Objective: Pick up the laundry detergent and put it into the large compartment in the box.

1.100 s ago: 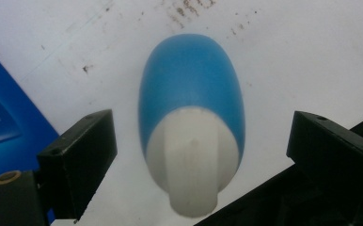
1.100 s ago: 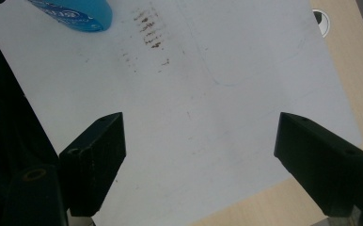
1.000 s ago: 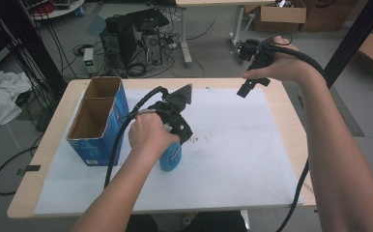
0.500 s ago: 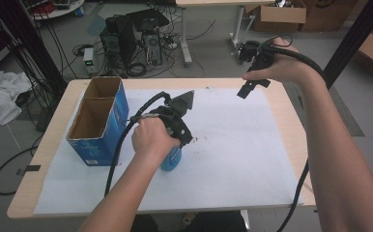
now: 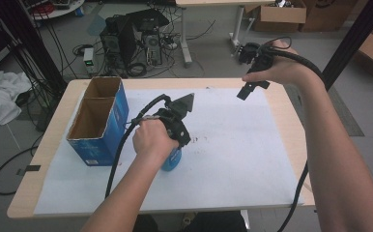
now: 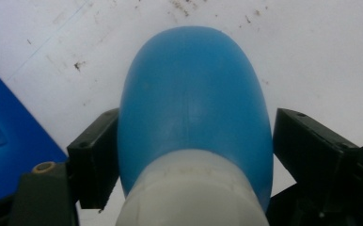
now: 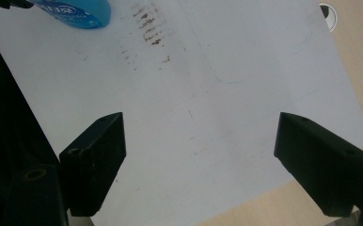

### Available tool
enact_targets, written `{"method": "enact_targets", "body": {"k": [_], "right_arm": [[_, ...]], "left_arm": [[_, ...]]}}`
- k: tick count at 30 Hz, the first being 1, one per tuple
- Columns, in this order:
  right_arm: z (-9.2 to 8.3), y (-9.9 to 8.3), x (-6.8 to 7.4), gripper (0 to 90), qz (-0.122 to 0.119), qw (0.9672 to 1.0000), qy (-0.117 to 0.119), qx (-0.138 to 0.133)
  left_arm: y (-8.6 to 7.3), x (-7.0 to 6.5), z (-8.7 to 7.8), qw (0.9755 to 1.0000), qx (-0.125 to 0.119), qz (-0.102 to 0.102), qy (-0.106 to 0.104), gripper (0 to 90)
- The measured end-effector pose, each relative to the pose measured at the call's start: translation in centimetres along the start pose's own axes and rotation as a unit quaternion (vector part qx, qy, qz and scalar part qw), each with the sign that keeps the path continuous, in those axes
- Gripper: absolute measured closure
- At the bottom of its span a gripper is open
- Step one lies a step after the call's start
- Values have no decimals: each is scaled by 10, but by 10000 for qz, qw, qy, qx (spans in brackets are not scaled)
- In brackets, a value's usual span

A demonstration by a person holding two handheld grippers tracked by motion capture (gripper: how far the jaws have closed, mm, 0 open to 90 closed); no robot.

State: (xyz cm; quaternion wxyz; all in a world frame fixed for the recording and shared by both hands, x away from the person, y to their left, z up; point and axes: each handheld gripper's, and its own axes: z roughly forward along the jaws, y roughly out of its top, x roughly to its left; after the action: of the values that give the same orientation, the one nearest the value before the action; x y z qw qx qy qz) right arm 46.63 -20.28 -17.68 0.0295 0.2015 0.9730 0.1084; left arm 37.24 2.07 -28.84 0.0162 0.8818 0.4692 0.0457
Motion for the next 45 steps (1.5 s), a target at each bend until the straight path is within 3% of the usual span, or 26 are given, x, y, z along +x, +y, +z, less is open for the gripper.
{"method": "enact_targets", "body": {"k": [17, 24, 36, 45], "right_arm": [[1, -2, 0, 173, -11, 10000, 22, -22], [1, -2, 1, 177, 8, 10000, 37, -22], [0, -4, 0, 176, 42, 10000, 27, -43], [0, -5, 0, 185, 51, 10000, 43, -43]], "left_arm": [[-1, 4, -2, 9999, -60, -90, 36, 370], [0, 5, -2, 9999, 5, -150, -5, 374], [2, 4, -3, 9998, 192, 85, 33, 380], [-1, 7, -13, 9997, 224, 75, -102, 381]]}}
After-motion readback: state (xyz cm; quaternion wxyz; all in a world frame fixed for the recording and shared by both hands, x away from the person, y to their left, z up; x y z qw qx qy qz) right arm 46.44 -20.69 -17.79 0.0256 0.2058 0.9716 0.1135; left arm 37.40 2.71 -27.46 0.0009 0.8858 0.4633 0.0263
